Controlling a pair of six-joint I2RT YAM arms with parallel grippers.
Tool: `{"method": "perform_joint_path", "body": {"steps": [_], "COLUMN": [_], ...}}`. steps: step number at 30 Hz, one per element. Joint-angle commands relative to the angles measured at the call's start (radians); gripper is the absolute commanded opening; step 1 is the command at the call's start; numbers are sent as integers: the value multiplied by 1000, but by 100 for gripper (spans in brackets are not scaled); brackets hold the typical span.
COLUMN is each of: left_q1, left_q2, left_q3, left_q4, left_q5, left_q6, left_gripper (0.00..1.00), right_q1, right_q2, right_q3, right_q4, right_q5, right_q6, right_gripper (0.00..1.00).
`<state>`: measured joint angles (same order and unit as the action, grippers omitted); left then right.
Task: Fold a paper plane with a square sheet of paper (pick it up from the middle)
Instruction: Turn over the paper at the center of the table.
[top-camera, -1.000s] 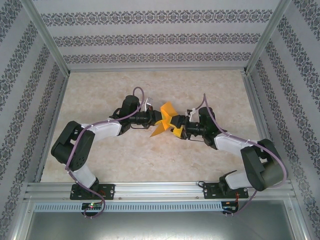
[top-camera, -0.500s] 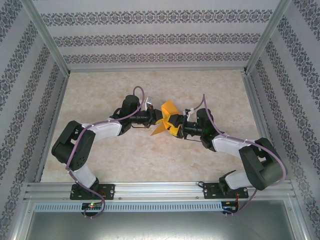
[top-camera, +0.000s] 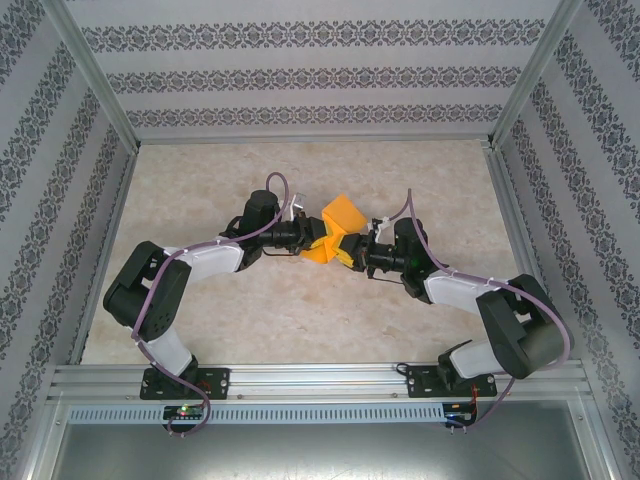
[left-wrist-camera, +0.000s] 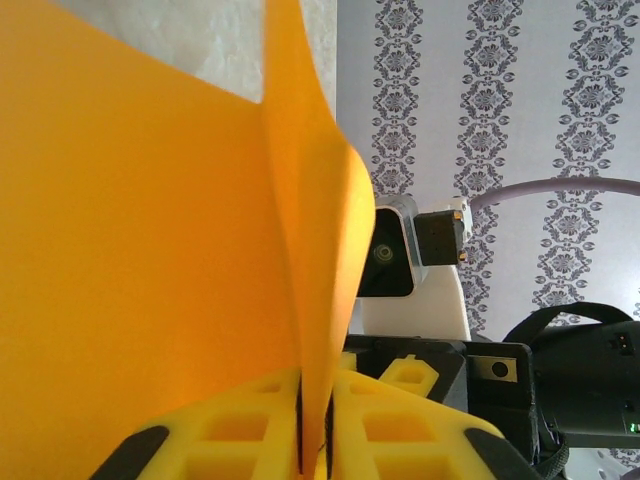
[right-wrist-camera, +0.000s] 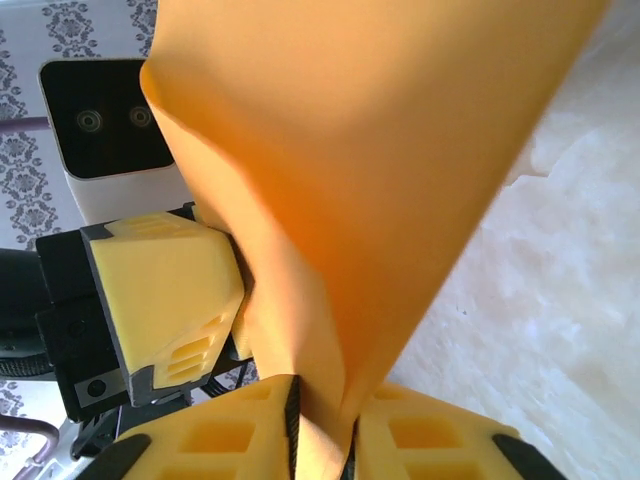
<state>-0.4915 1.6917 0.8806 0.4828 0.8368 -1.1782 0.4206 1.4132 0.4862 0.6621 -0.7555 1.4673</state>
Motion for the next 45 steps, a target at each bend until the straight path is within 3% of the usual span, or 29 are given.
{"method": "perform_joint_path", "body": {"steps": [1,7,10,13,18,23,27,36,45], "left_q1": [-9,-4,3,16,40,62,71,112,119], "left_q2": [6,-7,-20,-43,-96,-123,-149,-215,-283], "left_q3": [-4,18,28,53,113,129,130,46,-52], "left_q4": [-7,-72,-103,-180,-400,-495,-544,-608,-638], "left_q5": [1,-2,2,5,-14,5,13,19,42], "left_q6": [34,73,91,139,278,339,372,394,402], "left_gripper": [20,27,35,50,64,69,72,74,74], "right_q1": [-17,-34,-46,-62,-55,5,88,242,369], "right_q2": [-32,-68,-94,-141,-191,-134,-22,272,544], "right_q3": [-8,10,29,80,300,503,662,863,1062], "right_q4": [-14,-131,-239,-480,-1134,-1554,-1800,-1997,-1942], "right_q5": [1,-1,4,35,297,646,879,1085,954], "right_q6": [-24,-90,-154,-306,-712,-905,-946,-906,-919], "right_gripper": [18,11,8,6,0,0,0,0,12]}}
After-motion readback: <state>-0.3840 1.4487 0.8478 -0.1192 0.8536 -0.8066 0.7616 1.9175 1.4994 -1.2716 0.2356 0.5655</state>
